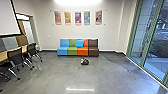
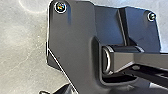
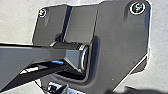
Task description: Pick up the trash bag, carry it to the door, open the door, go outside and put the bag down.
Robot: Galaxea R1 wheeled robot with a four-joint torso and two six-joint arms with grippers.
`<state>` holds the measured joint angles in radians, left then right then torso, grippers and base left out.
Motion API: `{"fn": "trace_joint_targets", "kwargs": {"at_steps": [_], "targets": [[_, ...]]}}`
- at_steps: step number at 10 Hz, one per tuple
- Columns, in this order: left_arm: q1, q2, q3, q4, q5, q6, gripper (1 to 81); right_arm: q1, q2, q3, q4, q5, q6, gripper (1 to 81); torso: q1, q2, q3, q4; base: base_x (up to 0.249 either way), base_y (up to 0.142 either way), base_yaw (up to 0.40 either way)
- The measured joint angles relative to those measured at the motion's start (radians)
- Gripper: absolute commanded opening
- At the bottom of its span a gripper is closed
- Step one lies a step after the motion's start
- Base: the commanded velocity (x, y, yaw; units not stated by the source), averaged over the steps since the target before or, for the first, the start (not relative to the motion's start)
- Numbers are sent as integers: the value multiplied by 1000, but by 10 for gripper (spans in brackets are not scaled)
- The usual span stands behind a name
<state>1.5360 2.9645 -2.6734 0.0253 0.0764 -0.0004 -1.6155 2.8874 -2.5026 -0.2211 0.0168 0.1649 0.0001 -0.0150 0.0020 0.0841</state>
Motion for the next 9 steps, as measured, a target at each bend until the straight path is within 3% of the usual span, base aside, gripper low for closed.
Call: {"fn": "trace_joint_targets", "kwargs": {"at_steps": [9], "targets": [[5, 17, 0, 0, 2, 0, 811, -11, -1, 0, -16, 5, 0, 811, 0, 0, 0, 0, 156, 0, 0]]}}
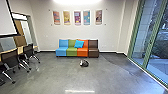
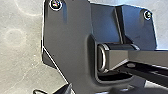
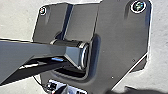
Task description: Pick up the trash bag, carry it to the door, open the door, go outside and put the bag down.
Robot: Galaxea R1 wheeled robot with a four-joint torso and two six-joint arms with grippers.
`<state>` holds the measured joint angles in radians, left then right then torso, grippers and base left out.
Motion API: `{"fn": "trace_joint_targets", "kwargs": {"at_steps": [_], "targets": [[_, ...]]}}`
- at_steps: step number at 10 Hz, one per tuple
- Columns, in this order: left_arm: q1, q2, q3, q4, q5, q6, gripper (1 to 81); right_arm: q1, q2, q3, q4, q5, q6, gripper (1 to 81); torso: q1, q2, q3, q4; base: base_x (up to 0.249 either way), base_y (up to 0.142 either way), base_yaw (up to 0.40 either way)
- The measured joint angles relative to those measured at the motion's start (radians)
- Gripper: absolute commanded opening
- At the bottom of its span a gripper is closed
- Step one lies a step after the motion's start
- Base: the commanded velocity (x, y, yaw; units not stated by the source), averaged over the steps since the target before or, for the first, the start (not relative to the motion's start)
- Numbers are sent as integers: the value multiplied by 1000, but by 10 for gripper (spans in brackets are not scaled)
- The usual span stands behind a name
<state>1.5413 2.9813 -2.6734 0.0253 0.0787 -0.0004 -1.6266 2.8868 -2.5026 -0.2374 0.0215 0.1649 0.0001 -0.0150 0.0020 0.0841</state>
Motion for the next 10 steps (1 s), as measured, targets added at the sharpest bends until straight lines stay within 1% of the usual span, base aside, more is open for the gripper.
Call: {"fn": "trace_joint_targets", "kwargs": {"at_steps": [9, 10], "targets": [[0, -1, 0, 0, 0, 0, 811, 1, 0, 0, -7, 1, 0, 811, 1, 0, 0, 0, 162, 0, 0], [0, -1, 0, 0, 0, 0, 811, 1, 0, 0, -8, 1, 0, 811, 0, 0, 0, 0, 162, 64, 0]]}}
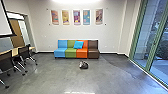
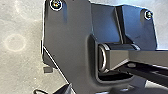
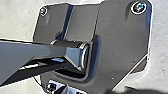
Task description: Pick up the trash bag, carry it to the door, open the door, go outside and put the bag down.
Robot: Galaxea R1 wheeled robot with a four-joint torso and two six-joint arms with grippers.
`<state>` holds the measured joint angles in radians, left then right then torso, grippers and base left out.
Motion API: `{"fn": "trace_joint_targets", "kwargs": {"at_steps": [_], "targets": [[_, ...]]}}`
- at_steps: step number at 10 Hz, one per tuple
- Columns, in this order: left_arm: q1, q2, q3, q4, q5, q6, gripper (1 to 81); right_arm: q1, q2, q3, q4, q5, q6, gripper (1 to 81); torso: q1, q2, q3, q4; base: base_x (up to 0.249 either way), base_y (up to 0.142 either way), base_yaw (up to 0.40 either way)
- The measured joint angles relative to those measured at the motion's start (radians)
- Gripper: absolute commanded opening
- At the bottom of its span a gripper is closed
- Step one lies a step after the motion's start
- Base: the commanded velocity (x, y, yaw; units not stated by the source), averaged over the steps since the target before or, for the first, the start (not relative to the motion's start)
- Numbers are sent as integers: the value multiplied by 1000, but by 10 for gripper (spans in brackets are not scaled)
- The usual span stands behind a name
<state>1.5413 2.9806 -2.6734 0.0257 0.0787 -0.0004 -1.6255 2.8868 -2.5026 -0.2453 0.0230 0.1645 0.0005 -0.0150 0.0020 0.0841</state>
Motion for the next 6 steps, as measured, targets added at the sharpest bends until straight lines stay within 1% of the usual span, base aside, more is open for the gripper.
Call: {"fn": "trace_joint_targets", "kwargs": {"at_steps": [2, 6], "targets": [[0, 2, 0, 0, 1, 0, 811, 0, -4, 0, -14, -1, 0, 811, 0, 0, 0, 0, 162, 64, 0], [0, 0, 0, -1, 0, 0, 811, 2, 0, 0, -18, -1, 0, 811, 0, 0, 0, 0, 162, 65, 0]]}}
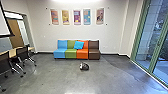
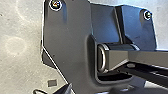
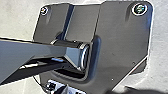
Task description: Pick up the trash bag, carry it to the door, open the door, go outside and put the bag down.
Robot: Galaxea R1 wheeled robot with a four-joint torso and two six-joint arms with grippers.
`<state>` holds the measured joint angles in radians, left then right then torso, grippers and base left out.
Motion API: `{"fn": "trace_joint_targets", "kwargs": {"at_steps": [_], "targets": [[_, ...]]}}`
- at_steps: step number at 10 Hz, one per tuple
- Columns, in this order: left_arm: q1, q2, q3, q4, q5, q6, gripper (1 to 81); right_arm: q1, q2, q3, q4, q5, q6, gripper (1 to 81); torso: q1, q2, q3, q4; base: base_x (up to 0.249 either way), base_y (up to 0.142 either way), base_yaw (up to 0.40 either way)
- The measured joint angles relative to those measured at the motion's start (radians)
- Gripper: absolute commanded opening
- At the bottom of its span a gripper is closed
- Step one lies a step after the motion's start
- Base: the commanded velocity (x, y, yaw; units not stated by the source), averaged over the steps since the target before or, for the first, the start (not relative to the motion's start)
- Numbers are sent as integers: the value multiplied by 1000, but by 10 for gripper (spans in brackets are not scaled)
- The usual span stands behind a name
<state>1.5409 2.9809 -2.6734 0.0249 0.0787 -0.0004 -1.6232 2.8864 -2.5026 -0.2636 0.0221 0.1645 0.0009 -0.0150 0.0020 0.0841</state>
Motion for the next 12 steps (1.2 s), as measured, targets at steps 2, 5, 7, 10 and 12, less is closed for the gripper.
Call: {"fn": "trace_joint_targets", "kwargs": {"at_steps": [2, 5, 7, 10, 12], "targets": [[0, 0, 0, 0, 0, 0, 811, 0, -1, 0, 0, 1, 0, 811, 0, 0, 0, 0, 162, 64, 0], [0, 0, 0, 0, 0, 0, 811, 0, -1, -7, 0, 0, 0, 811, 0, 0, 0, 0, 162, 64, 0], [0, -1, 0, 0, 0, 0, 811, 0, -1, -7, 0, 1, 0, 811, 0, 0, 0, 0, 162, 65, 0], [0, -5, -2, 0, 0, 0, 811, 0, -1, -8, 0, 0, 0, 811, 0, 0, 0, 0, 162, 64, 0], [0, -5, -3, 0, 0, 0, 811, 0, -1, -9, 0, 0, 0, 811, 0, 0, 0, 0, 162, 64, 0]]}}
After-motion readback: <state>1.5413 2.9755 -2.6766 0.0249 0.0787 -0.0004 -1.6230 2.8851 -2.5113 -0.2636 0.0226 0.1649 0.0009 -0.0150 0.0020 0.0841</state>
